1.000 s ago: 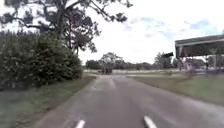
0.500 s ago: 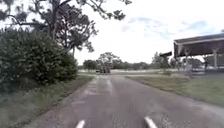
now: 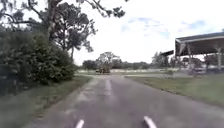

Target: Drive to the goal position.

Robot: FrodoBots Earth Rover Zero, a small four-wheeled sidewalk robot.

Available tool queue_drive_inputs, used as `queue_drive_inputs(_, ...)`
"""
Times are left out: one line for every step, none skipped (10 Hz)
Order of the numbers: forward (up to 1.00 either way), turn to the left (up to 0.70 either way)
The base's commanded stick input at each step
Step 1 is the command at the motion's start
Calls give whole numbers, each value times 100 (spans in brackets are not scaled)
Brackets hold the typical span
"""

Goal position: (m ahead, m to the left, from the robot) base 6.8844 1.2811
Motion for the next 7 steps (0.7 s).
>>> queue_drive_inputs(70, -22)
queue_drive_inputs(70, -8)
queue_drive_inputs(70, 0)
queue_drive_inputs(70, 0)
queue_drive_inputs(70, 0)
queue_drive_inputs(70, 0)
queue_drive_inputs(70, 0)
